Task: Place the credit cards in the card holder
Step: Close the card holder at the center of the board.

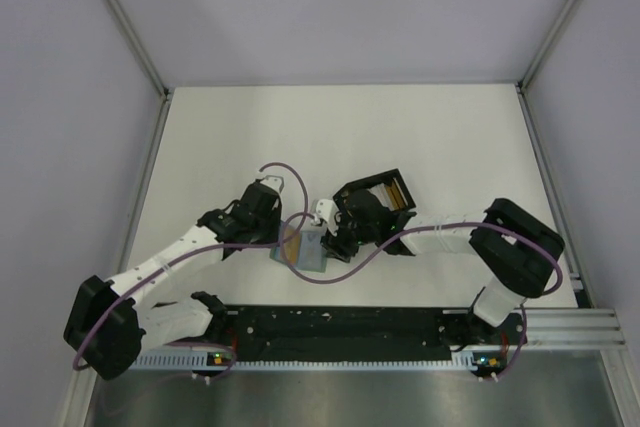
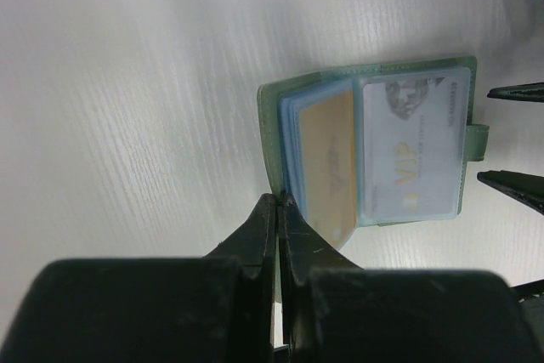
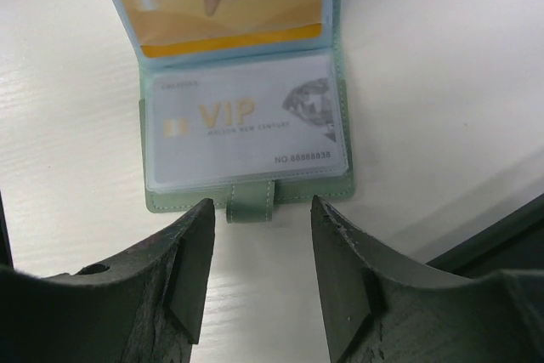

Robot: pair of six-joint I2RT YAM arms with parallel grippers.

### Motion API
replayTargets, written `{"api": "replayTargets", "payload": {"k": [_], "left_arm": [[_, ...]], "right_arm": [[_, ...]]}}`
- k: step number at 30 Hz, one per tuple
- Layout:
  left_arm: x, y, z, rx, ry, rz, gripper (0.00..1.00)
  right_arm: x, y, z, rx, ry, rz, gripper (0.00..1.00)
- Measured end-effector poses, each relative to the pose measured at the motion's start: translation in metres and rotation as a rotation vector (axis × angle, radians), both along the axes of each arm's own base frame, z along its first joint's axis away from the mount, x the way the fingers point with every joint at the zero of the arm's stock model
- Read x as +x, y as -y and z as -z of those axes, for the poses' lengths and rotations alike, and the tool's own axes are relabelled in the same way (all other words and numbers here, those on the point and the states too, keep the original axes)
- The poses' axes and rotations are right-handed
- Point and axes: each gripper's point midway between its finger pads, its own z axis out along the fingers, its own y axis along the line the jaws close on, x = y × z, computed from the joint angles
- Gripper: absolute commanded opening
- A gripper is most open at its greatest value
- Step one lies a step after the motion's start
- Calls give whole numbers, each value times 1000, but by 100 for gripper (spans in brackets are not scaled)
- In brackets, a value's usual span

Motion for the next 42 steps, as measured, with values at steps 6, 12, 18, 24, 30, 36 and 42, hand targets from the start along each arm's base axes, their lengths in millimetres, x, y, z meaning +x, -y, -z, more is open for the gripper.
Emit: {"api": "replayTargets", "payload": {"k": [6, 12, 18, 24, 30, 36, 42], "left_arm": [[0, 0, 0, 0, 1, -1, 0], [1, 0, 0, -2, 2, -2, 0], [1, 0, 0, -2, 4, -5, 0], [3, -1, -1, -4, 7, -20, 0], [5, -5, -1, -7, 8, -87, 0], [7, -7, 0, -14, 7, -148, 0], [8, -7, 4, -20, -12, -178, 0]], "right_arm": [[-4, -3, 0, 8, -3, -29, 49], [-12, -5, 14, -30, 1, -60, 48], [-8, -8, 15, -37, 39, -47, 27], [-2, -7, 12, -18, 78, -17, 15], [-14, 7, 2, 47, 82, 5, 3], [-29, -3, -37, 203, 75, -43, 0], [-39, -6, -56, 297, 66, -72, 0]]}}
